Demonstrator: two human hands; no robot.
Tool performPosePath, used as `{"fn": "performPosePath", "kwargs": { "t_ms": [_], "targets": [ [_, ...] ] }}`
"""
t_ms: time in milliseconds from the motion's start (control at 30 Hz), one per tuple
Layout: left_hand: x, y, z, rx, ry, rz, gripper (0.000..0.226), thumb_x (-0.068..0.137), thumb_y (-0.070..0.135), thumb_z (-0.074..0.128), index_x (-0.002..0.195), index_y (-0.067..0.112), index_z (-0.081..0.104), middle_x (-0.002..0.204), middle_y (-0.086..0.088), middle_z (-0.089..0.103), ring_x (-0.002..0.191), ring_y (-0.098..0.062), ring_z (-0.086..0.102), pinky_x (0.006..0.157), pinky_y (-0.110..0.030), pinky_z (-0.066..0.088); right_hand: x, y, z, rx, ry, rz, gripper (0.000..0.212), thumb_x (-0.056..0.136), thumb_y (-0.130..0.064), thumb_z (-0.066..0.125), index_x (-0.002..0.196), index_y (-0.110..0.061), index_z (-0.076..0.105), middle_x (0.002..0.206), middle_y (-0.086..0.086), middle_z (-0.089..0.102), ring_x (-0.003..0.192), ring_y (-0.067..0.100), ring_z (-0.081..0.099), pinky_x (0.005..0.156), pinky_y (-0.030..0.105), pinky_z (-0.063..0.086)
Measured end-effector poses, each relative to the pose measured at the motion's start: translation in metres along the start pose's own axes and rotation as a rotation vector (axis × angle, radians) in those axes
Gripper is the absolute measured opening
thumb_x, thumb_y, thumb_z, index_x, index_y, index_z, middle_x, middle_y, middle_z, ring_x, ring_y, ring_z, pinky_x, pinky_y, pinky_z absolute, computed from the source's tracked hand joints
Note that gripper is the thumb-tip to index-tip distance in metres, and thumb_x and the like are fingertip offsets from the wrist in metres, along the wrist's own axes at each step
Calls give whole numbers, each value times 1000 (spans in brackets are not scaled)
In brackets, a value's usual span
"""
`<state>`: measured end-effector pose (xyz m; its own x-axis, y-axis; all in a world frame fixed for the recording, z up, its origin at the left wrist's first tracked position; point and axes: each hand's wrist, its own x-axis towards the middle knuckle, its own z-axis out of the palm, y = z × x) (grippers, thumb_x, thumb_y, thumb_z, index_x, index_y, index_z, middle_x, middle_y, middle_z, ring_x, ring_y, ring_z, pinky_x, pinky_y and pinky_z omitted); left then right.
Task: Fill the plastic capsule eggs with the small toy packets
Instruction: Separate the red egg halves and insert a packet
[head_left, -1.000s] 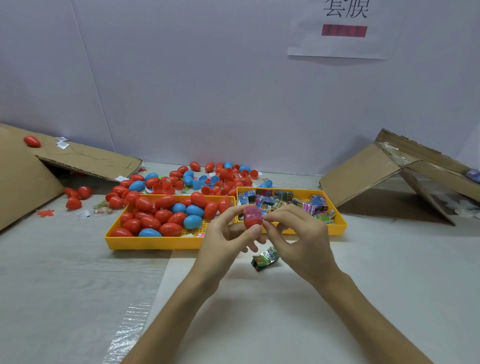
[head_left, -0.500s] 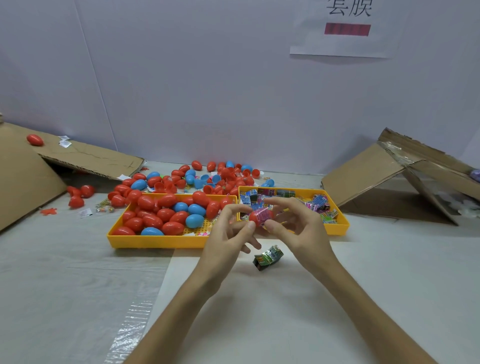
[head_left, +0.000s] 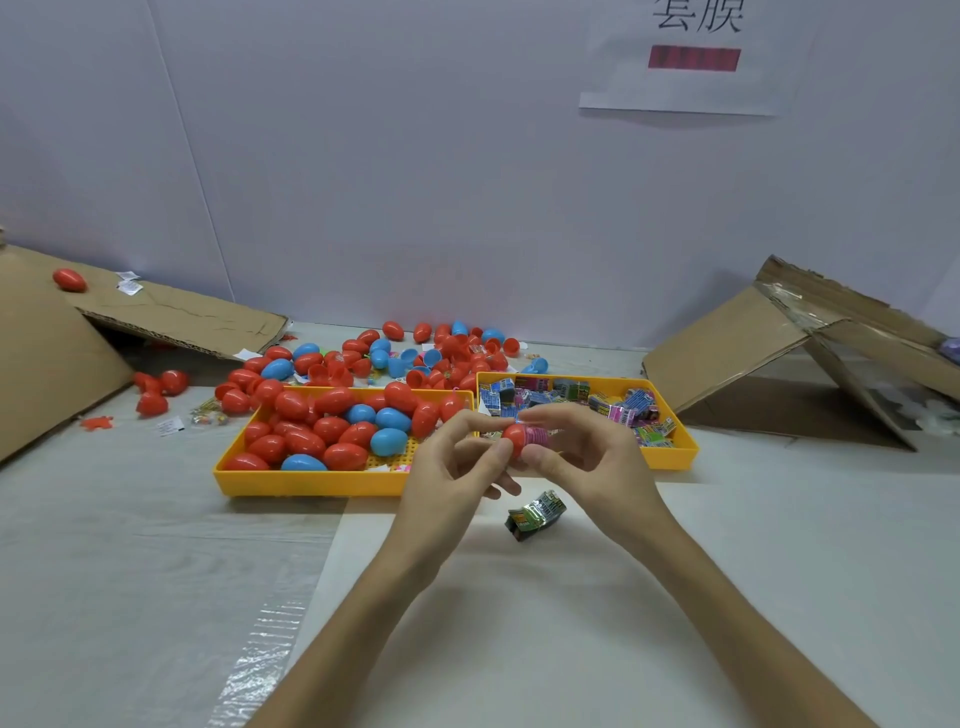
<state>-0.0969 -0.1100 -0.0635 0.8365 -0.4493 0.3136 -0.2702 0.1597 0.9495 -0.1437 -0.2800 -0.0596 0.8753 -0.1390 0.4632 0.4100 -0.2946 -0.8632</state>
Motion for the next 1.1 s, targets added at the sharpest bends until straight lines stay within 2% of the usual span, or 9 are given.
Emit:
{"fn": "performPosePath", "kwargs": {
  "t_ms": [133,300,433,533,633,700,833,967,1100],
  "targets": [
    [0,-1,0,50,-8,21,7,98,13,63,103,17,66,78,-1,76,69,-17,73,63,-20,54,-2,0,-3,0,-11,34,25,84,-16,80,108,-18,74,100,4,76,92,25,75,83,50,60],
    [-1,0,1,78,3,37,10,97,11,65,101,19,68,76,1,75,70,-17,74,63,-20,56,-2,-1,-2,7,-8,42,28,80,-13,82,107,-15,74,101,3,75,92,23,74,81,44,62],
    [-1,-1,0,77,11,29,8,96,10,66,100,17,69,75,1,76,69,-16,74,62,-21,57,-4,-2,1,26,-1,35,29,76,-23,83,104,-21,75,100,0,75,91,21,74,77,34,61],
    [-2,1,2,-28,14,-47,14,97,11,65,107,19,70,82,-3,77,77,-20,76,67,-23,59,-3,-2,4,12,30,10,28,77,-18,86,102,-25,74,98,-1,74,91,22,73,75,31,60],
    [-3,6,4,-325,15,-201,22,94,19,66,116,15,69,99,-13,77,93,-29,75,75,-28,60,-1,-3,11,-28,69,-70,34,77,-11,85,99,-32,71,98,-6,71,94,21,71,74,25,57],
    [-2,9,2,-439,27,-234,30,86,24,69,113,10,70,104,-16,75,97,-31,75,78,-28,60,-1,-4,14,-28,55,-109,35,76,-14,83,102,-34,69,102,-8,69,98,22,70,75,25,57],
    [-1,11,-1,-461,15,-218,32,82,22,70,111,11,71,105,-15,76,101,-28,74,80,-27,60,-2,-6,10,71,15,-35,32,83,-22,78,113,-28,72,108,-8,71,104,18,69,79,27,58],
    [-1,9,0,-432,-4,-220,34,82,22,71,113,9,71,107,-16,76,104,-28,73,82,-29,60,-2,-7,6,76,16,-1,24,84,-15,78,106,-25,75,101,-6,74,98,16,70,78,25,57],
    [-2,8,0,-392,14,-227,26,78,22,73,103,15,77,102,-12,77,100,-26,74,78,-27,60,-3,-6,3,53,-6,14,25,82,-12,80,106,-20,75,102,-3,74,101,19,70,80,27,57]
  ]
}}
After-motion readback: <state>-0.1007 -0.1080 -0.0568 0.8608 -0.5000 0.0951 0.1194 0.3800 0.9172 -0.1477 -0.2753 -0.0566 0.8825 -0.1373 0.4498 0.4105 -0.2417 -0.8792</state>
